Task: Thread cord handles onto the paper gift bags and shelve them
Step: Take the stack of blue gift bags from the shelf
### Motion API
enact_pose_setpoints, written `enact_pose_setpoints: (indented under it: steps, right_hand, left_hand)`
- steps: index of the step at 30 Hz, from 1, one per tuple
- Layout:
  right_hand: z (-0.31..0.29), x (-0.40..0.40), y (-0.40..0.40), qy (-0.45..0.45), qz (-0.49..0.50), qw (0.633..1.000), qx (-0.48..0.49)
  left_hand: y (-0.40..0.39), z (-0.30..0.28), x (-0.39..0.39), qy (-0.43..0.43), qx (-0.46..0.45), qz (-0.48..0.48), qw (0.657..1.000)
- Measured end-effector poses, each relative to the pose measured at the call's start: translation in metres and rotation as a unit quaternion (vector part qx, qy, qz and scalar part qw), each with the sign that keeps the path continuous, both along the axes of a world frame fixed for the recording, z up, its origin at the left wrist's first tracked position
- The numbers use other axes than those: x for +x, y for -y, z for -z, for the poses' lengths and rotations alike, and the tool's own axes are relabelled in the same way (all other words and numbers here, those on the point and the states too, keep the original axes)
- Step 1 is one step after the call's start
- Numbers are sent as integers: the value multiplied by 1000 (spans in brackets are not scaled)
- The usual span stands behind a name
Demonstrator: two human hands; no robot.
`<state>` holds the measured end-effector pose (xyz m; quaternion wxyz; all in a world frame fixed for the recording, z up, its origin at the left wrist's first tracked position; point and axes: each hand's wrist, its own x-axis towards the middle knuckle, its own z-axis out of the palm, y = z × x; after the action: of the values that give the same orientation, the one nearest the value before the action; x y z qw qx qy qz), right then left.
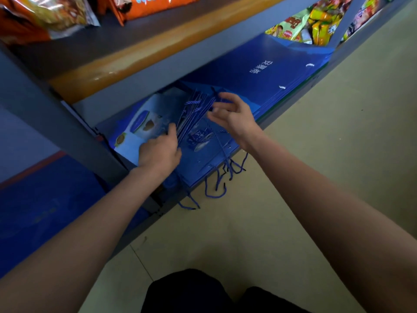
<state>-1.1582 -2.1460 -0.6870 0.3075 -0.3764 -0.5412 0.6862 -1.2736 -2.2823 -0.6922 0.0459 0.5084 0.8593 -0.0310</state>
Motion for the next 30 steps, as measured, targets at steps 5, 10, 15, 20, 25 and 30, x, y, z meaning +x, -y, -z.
enact_pose_setpoints:
  steps: [5,10,15,20,25,30]
  right_hand:
    - [41,34,-27,372,-31,915,155]
    - [52,31,-31,411,-75,893,167]
    - [47,24,-27,420,-23,890,175]
    - [5,7,-15,105,-17,994,-16]
    - [-15,8,-9,-23,-93,992,-85]
    - [-5,14,-23,37,-7,999,-24]
  left_hand:
    - [-5,-18,-13,-48,45,32,997]
    - [-6,-24,-17,-100,-44,89,990]
    - [-5,-5,-13,-93,-61,102,988]
    - [1,12,1,-79,-56,78,992]
    - [2,7,-10,-81,-27,59,995]
    - [0,1,-20,-82,3,66,994]
